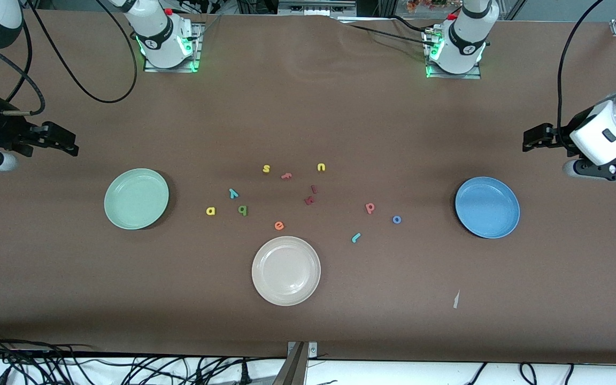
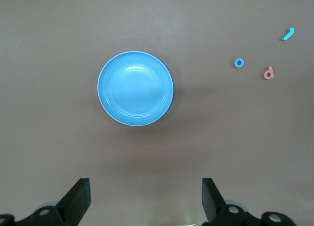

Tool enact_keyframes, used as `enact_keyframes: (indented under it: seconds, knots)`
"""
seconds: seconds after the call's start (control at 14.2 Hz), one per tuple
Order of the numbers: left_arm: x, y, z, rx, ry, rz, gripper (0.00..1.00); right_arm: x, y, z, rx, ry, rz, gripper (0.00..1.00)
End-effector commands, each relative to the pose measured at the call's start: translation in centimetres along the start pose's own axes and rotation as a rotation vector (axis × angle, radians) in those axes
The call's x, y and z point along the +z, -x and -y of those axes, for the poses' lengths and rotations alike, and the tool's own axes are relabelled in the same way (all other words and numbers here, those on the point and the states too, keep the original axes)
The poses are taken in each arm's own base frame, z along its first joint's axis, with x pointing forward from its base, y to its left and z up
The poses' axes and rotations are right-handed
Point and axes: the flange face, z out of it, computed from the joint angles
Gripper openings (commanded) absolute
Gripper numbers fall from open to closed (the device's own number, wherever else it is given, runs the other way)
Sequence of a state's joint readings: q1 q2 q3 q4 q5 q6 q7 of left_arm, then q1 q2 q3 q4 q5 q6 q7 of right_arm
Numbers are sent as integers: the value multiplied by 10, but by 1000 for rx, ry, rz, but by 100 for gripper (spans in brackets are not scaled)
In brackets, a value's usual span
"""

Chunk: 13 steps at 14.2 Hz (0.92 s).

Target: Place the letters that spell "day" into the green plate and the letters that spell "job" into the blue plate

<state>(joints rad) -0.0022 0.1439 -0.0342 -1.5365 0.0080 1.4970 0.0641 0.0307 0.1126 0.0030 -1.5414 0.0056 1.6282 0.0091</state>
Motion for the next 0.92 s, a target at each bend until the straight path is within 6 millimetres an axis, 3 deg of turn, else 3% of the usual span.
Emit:
enact_keyframes:
  seconds: [0.0,0.85]
  knots:
    - [-3,2,-1,9,6,-14,100,-7,-2,4,0,-1,-10,100]
    - [-2,2,-1,9,6,-12,100,-8,-3,6,-6,-3,-20,100]
